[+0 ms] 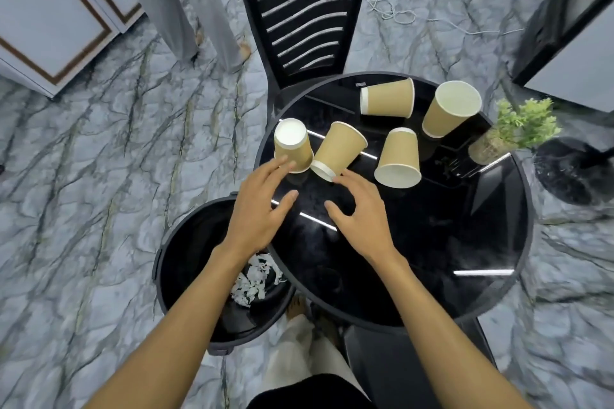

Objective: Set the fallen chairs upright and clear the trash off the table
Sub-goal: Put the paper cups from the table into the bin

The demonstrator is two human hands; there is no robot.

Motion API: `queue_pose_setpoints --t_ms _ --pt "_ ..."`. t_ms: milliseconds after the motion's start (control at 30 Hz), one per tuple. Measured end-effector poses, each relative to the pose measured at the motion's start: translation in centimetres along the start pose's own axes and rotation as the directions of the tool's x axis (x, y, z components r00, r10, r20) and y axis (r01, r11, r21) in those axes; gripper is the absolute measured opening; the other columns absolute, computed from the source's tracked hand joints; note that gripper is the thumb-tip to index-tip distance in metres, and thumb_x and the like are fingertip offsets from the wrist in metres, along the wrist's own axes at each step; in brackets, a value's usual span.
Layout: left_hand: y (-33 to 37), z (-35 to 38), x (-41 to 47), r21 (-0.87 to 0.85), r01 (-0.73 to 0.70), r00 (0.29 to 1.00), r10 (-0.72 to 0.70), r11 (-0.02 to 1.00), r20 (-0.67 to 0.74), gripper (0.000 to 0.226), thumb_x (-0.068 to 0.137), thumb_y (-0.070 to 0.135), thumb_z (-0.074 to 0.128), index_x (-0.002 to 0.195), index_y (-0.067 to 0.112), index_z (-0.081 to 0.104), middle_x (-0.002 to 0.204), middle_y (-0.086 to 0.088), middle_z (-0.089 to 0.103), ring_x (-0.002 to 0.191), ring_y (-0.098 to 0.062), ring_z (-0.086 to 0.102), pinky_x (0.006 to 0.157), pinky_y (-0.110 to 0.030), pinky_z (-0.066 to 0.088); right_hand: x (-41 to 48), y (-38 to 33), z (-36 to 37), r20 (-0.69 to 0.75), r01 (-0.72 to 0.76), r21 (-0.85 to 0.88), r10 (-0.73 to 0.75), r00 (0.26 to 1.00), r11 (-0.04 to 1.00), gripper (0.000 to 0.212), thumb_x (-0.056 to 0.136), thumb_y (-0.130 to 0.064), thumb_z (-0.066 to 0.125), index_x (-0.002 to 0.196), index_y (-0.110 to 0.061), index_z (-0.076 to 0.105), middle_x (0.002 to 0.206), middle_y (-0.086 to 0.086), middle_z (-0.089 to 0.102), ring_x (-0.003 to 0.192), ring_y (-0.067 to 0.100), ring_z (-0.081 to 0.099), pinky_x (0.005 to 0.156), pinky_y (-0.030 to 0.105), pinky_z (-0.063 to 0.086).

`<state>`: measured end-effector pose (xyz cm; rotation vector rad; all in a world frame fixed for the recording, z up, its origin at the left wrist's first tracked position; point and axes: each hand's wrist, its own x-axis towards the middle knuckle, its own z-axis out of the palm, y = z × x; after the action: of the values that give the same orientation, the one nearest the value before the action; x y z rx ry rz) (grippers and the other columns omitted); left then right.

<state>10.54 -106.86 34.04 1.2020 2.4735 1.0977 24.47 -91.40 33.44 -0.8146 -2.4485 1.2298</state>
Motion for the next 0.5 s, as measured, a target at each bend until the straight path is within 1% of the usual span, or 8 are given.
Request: queue_pose_setpoints --t_ms 67,167,200,267,333,367,400,500 --pt "-0.4 -0.3 2.1 0.007 0.0 0.999 0.0 1.0 -0.043 0.049 0.095 0.039 0.056 0.143 0.029 0.047 0.151 0.011 0.041 0.139 -0.007 0.037 0.114 -0.024 0.023 2.3 -0.2 0.3 -0.025 0.017 -0.024 -0.017 1.0 1.0 0.044 0.084 -0.033 0.071 0.127 -0.029 0.059 0.148 -0.005 0.044 0.133 0.004 0.033 0.104 0.002 0.016" --pt "-1.1 -0.4 5.4 0.031 -0.006 0.998 0.008 1.0 -0.064 0.052 0.093 0.041 0.058 0.142 0.029 0.047 0.153 0.008 0.037 0.14 -0.007 0.033 0.113 -0.026 0.023 5.8 -0.4 0.7 -0.069 0.056 -0.099 -0.063 0.996 0.994 0.048 0.081 -0.035 0.074 0.126 -0.027 0.06 0.154 0.0 0.036 0.141 0.02 0.031 0.113 0.03 0.027" --pt "-1.4 -0.3 6.4 0.03 -0.001 0.998 0.003 1.0 -0.064 0.053 0.092 0.044 0.058 0.143 0.031 0.046 0.155 0.009 0.035 0.14 -0.004 0.03 0.113 -0.024 0.021 6.8 -0.3 0.8 -0.076 0.069 -0.138 -0.08 0.994 0.988 0.051 0.079 -0.036 0.075 0.127 -0.027 0.06 0.156 0.002 0.033 0.144 0.023 0.028 0.114 0.038 0.027" --pt "-1.9 -0.1 8.0 0.021 0.011 0.998 -0.01 1.0 -0.054 0.056 0.091 0.051 0.056 0.143 0.037 0.043 0.157 0.012 0.031 0.14 0.002 0.023 0.113 -0.025 0.02 8.5 0.1 1.0 -0.067 0.08 -0.212 -0.096 0.993 0.974 0.058 0.077 -0.042 0.077 0.13 -0.028 0.058 0.161 0.005 0.026 0.149 0.027 0.018 0.118 0.045 0.019" --pt "-2.4 0.3 9.3 0.004 0.02 1.0 -0.02 1.0 -0.01 0.059 0.089 0.056 0.056 0.144 0.042 0.04 0.158 0.013 0.027 0.143 -0.003 0.023 0.114 -0.039 0.031 9.8 0.6 1.1 -0.041 0.075 -0.274 -0.089 0.995 0.959 0.066 0.074 -0.047 0.077 0.133 -0.03 0.056 0.163 0.008 0.019 0.151 0.028 0.01 0.12 0.053 0.016" --pt "-2.6 0.5 9.8 -0.007 0.026 0.999 -0.026 1.0 0.021 0.06 0.088 0.057 0.056 0.144 0.043 0.039 0.158 0.013 0.026 0.144 -0.007 0.024 0.112 -0.047 0.036 10.3 1.0 1.2 -0.023 0.073 -0.298 -0.083 0.996 0.952 0.068 0.072 -0.05 0.077 0.134 -0.03 0.055 0.163 0.008 0.017 0.152 0.029 0.007 0.119 0.057 0.015" --pt "-2.8 0.7 10.2 -0.013 0.03 0.998 -0.03 0.999 0.047 0.061 0.087 0.058 0.056 0.144 0.044 0.039 0.158 0.013 0.026 0.145 -0.01 0.025 0.11 -0.05 0.038 10.6 1.3 1.3 -0.002 0.072 -0.316 -0.077 0.997 0.946 0.07 0.072 -0.052 0.076 0.135 -0.031 0.055 0.164 0.009 0.016 0.152 0.029 0.004 0.118 0.059 0.015" --pt "-3.6 1.4 10.8 -0.032 0.052 0.995 -0.049 0.998 0.085 0.059 0.088 0.059 0.055 0.143 0.045 0.041 0.157 0.012 0.029 0.144 -0.009 0.027 0.115 -0.047 0.033 11.2 2.0 1.6 0.046 0.069 -0.344 -0.056 0.997 0.936 0.069 0.071 -0.053 0.076 0.134 -0.032 0.057 0.164 0.008 0.012 0.152 0.029 0.002 0.118 0.06 0.013"
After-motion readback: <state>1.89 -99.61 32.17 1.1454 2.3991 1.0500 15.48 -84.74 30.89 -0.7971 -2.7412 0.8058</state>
